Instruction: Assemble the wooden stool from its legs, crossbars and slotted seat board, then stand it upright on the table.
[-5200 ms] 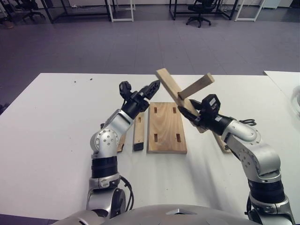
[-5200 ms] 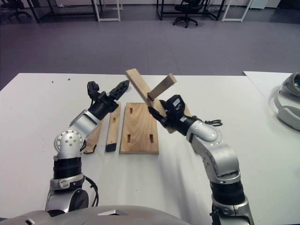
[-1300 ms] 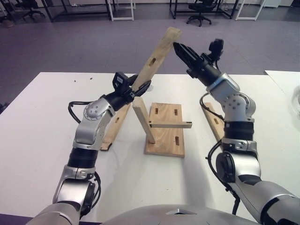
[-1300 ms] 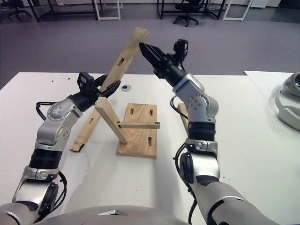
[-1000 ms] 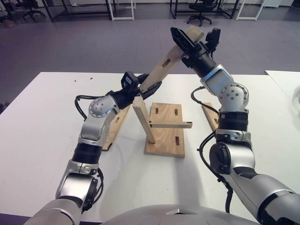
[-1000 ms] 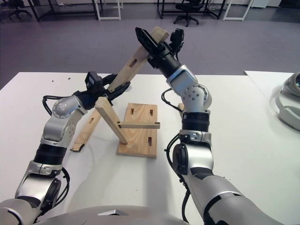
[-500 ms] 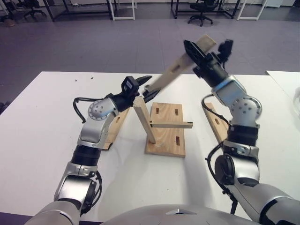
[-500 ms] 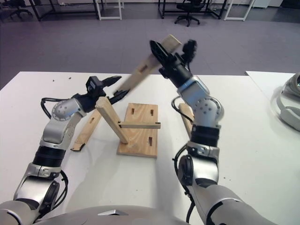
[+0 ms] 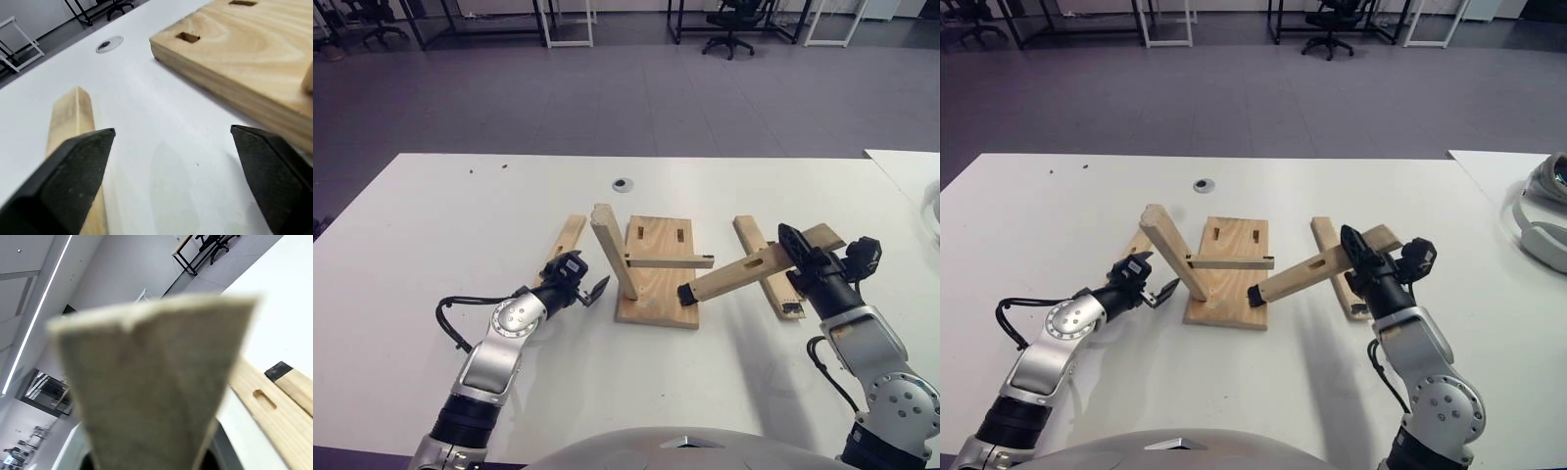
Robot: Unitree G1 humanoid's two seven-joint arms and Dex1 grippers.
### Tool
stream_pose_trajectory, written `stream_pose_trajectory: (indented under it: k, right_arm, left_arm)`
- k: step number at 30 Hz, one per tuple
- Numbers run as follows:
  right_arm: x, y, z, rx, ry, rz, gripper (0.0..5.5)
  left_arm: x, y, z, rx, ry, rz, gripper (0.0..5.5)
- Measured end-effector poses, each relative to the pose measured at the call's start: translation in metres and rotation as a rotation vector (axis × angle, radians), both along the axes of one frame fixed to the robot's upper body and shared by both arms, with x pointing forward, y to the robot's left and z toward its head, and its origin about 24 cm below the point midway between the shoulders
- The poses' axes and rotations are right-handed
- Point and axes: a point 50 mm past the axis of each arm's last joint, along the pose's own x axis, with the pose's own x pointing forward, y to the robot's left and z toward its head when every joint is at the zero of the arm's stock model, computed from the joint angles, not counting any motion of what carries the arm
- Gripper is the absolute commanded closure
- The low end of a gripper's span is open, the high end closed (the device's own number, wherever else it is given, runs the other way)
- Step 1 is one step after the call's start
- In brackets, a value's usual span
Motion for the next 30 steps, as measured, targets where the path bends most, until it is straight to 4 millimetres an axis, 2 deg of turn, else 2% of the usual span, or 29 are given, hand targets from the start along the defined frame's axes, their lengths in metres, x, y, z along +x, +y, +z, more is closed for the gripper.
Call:
stream_pose_trajectory:
  k: [4, 8, 10, 13, 17, 22, 24, 25, 26, 27, 30]
  right_arm:
    - [0.002, 0.002, 0.011, -0.106, -0.018, -0.04, 4.5]
    - [0.01, 0.015, 0.033, -0.373, -0.104, -0.038, 4.49]
    - [0.01, 0.021, 0.036, -0.45, -0.121, -0.021, 4.49]
    - [0.007, 0.036, 0.029, -0.553, -0.124, 0.041, 4.48]
    - [0.014, 0.044, 0.024, -0.586, -0.092, 0.056, 4.48]
    - [0.027, 0.048, 0.024, -0.584, -0.077, 0.073, 4.48]
    - [0.027, 0.049, 0.025, -0.601, -0.08, 0.085, 4.48]
    - [0.027, 0.049, 0.026, -0.633, -0.089, 0.103, 3.99]
    - [0.026, 0.049, 0.025, -0.671, -0.084, 0.112, 3.76]
    - [0.022, 0.051, 0.008, -0.713, 0.001, 0.179, 3.62]
    - [0.022, 0.051, 0.006, -0.747, 0.003, 0.19, 3.06]
  left_arm:
    - [-0.002, -0.009, 0.003, -0.036, 0.023, -0.005, 1.15]
    - [-0.004, -0.026, 0.015, -0.157, 0.027, -0.028, 1.15]
    - [-0.003, -0.033, 0.024, -0.202, 0.024, -0.041, 1.15]
    - [0.0, -0.041, 0.043, -0.29, -0.006, -0.057, 1.15]
    - [0.013, -0.036, 0.074, -0.422, -0.081, -0.025, 1.15]
    - [0.029, -0.027, 0.122, -0.52, -0.246, 0.018, 1.15]
    - [0.031, -0.029, 0.13, -0.537, -0.273, 0.016, 1.15]
    - [0.03, -0.035, 0.143, -0.579, -0.316, 0.002, 1.15]
    - [0.026, -0.045, 0.156, -0.62, -0.36, -0.047, 1.15]
    - [0.021, -0.054, 0.164, -0.649, -0.381, -0.091, 1.15]
    - [0.008, -0.069, 0.161, -0.673, -0.357, -0.152, 1.15]
